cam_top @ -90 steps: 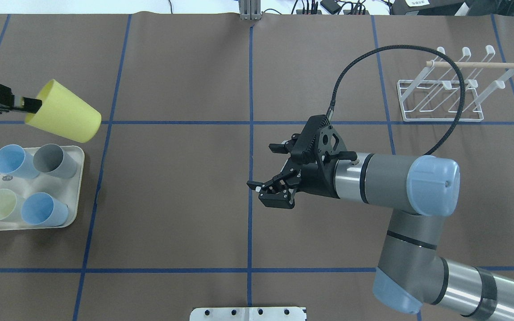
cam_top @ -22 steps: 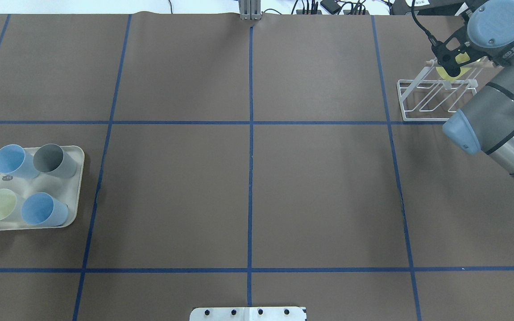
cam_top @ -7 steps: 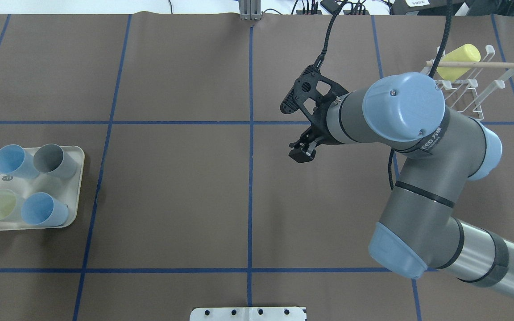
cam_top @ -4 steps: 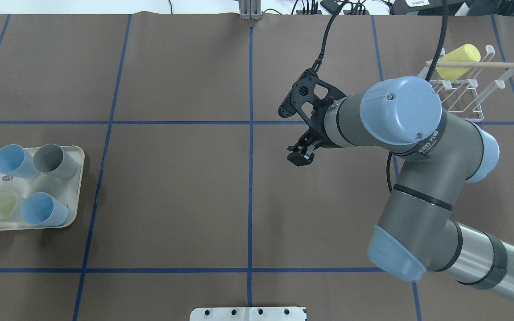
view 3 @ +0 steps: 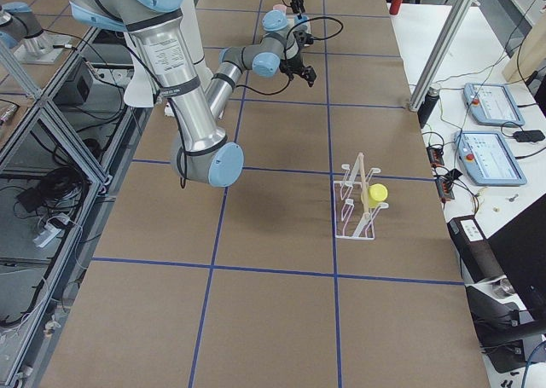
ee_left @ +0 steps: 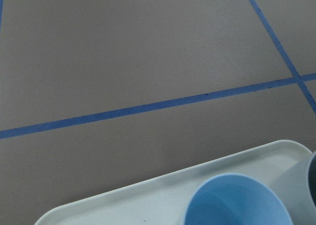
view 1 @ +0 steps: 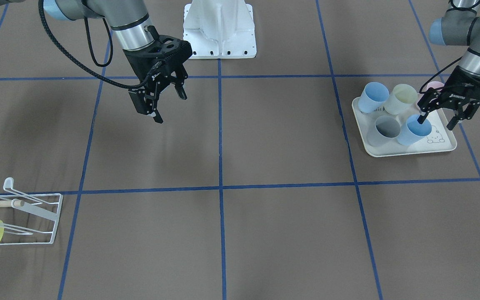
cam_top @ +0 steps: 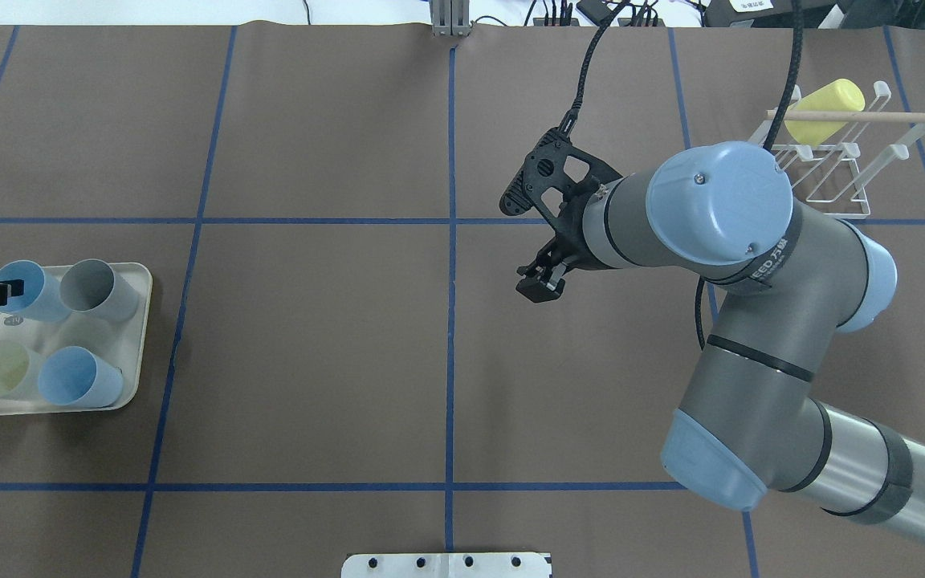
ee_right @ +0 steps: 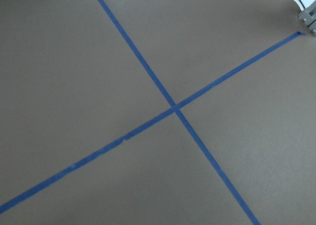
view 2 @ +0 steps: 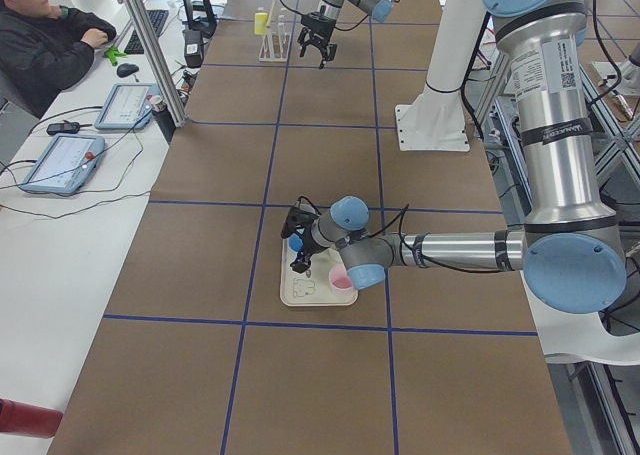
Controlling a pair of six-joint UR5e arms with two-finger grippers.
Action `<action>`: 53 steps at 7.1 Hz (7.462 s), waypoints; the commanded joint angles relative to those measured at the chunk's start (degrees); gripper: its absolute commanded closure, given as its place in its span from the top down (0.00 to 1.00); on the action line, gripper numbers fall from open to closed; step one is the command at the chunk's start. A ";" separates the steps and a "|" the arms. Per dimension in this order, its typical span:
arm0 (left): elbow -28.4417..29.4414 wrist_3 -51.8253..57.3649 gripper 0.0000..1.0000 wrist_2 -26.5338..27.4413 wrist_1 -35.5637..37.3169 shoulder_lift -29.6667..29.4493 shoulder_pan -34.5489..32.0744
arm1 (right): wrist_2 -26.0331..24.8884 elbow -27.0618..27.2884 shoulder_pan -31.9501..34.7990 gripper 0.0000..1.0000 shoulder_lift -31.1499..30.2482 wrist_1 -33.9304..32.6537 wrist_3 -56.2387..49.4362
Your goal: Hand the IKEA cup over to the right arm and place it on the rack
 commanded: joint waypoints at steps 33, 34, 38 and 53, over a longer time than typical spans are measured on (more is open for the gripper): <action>-12.10 -38.98 0.00 3.77 0.79 -26.21 25.08 | -15.29 -24.26 -18.33 0.96 0.06 71.37 2.42; -12.10 -38.98 0.00 3.77 0.79 -26.21 25.16 | -15.29 -24.17 -18.33 0.91 0.06 71.46 2.34; -12.36 -38.89 0.22 3.42 0.62 -26.29 25.17 | -15.20 -23.99 -18.33 0.25 0.06 71.46 2.69; -20.01 24.21 1.00 -12.14 19.43 5.43 -17.55 | -14.94 6.90 -0.08 0.00 -1.79 -9.91 -16.68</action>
